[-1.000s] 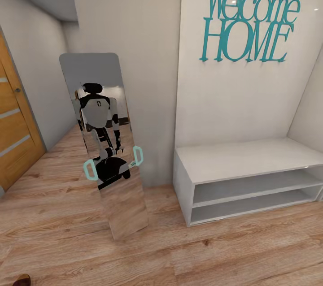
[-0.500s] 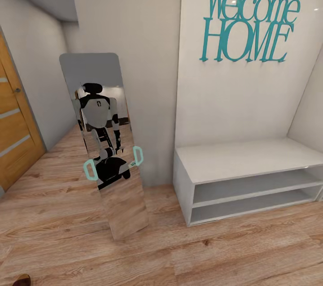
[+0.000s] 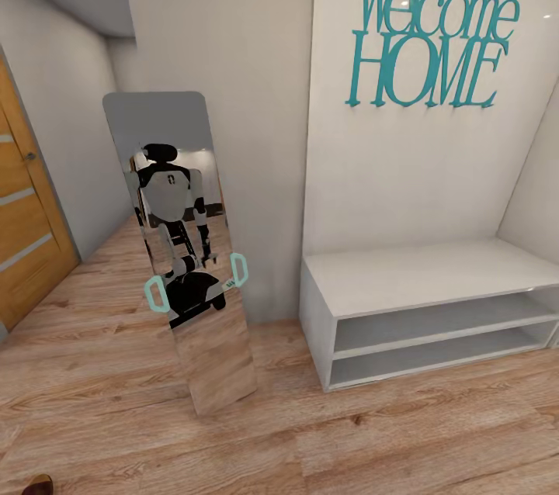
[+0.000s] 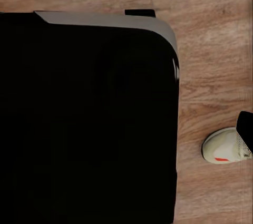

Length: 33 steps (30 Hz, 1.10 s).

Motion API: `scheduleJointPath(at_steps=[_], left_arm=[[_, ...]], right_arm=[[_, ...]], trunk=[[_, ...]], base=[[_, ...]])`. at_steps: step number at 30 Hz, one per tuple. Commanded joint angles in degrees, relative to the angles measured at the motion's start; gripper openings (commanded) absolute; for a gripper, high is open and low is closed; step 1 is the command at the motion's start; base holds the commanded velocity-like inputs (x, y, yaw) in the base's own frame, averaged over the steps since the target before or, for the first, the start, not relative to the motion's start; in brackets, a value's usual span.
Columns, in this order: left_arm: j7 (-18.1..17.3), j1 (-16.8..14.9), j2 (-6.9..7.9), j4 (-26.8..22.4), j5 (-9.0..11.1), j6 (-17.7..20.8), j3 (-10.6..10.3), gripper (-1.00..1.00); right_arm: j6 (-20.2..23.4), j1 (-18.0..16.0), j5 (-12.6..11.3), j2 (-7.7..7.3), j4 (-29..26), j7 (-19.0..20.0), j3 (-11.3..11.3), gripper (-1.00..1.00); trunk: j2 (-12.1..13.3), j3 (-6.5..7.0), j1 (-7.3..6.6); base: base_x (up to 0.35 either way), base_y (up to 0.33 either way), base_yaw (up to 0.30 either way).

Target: Pick up the two gym shoes and the two sandals from the corridor floor and place them onto the hallstand (shoe rack) in the corridor, making sure they are on the rack and not on the floor. Arrange them so the two gym shoes are next to each other and the two sandals are next to each other.

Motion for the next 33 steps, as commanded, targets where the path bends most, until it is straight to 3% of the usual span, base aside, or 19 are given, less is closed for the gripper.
scheduleJointPath(at_steps=[1, 6, 7, 24, 33], left_arm=[[-0.01, -0.36, 0.01, -0.29, -0.01, -0.53, 0.0, 1.0], [-0.01, -2.02, -0.03, -1.92, -0.07, -2.13, -0.09, 1.0], [-0.01, -2.98, -0.04, -16.8, -0.09, -2.88, -0.1, 1.0], [-0.01, -3.35, -0.17, -11.94, -0.11, -3.69, -0.33, 1.0], [-0.01, -3.35, -0.19, -11.84, -0.03, -3.69, -0.35, 1.0]], right_arm=[[-0.28, -0.01, -0.05, -0.02, -0.34, 0.04, -0.04, 1.0], [-1.51, -0.01, 0.15, -0.01, -1.96, 0.28, 0.08, 1.0], [-1.63, -0.01, 0.2, -0.01, -13.14, 0.29, 0.11, 1.0], [-5.31, 0.01, 0.4, -0.01, -13.31, 0.28, 0.31, 1.0], [-5.34, 0.0, 0.38, -0.06, -13.32, 0.13, 0.19, 1.0]], trunk=[[-0.03, -0.06, 0.0], [-0.03, -0.06, 0.0], [-0.03, -0.06, 0.0], [-0.03, -0.06, 0.0], [-0.03, -0.06, 0.0]], base=[[0.0, 0.0, 0.0], [0.0, 0.0, 0.0], [0.0, 0.0, 0.0], [-0.002, 0.0, 0.0], [-0.24, 0.0, 0.054]])
